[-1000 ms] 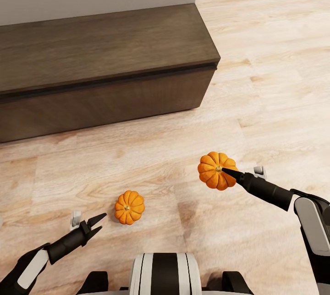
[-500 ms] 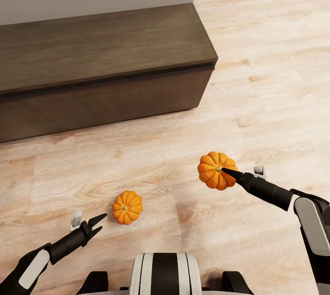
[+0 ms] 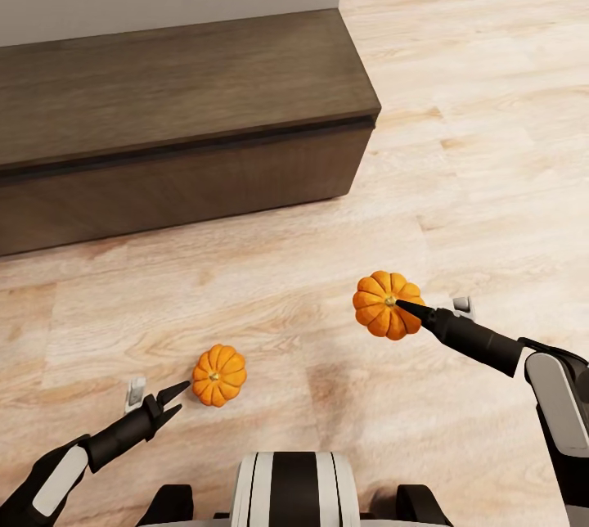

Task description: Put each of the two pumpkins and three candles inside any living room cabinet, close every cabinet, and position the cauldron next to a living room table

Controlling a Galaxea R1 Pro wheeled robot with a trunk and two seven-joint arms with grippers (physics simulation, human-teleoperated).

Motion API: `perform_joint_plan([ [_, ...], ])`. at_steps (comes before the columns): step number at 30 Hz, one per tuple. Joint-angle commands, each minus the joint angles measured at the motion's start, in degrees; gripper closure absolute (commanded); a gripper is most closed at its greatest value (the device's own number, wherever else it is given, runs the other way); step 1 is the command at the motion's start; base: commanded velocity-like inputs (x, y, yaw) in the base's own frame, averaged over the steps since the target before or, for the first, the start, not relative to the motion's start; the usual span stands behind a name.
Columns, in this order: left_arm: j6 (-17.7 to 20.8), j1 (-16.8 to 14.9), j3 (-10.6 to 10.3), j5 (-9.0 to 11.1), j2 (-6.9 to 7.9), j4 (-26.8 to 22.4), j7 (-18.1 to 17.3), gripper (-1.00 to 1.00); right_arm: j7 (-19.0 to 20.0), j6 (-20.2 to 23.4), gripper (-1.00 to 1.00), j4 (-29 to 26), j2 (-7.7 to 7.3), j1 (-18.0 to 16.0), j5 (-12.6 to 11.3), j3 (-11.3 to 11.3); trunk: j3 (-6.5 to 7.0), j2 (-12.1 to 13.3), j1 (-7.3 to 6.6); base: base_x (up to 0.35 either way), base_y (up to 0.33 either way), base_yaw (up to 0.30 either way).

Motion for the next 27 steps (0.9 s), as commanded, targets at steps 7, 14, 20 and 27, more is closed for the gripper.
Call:
perform_joint_plan([
  [7,0.4,0.0,0.1,0.3,0.14,0.0,0.0,-1.0,0.5,0.3,1.0,0.0,0.04,0.0,0.3,-0.1,-0.03,0.0,-0.01,0.003,-0.011,0.0],
  [14,0.2,0.0,2.2,0.1,0.03,0.0,0.2,-1.0,0.5,0.3,1.0,0.0,0.08,0.0,0.3,-0.1,-0.03,0.0,-0.01,0.0,-0.096,0.0],
  [20,-0.2,0.0,3.4,-0.1,-0.06,1.0,1.3,-1.0,0.5,0.2,1.0,0.0,0.08,0.0,0.3,-0.1,-0.03,0.0,-0.01,0.0,-0.007,0.0],
  [27,-0.2,0.0,3.5,-0.1,-0.01,1.1,2.1,-1.0,0.5,0.2,1.0,0.0,0.08,0.0,0.3,-0.1,-0.03,0.0,-0.01,0.0,0.0,0.0],
])
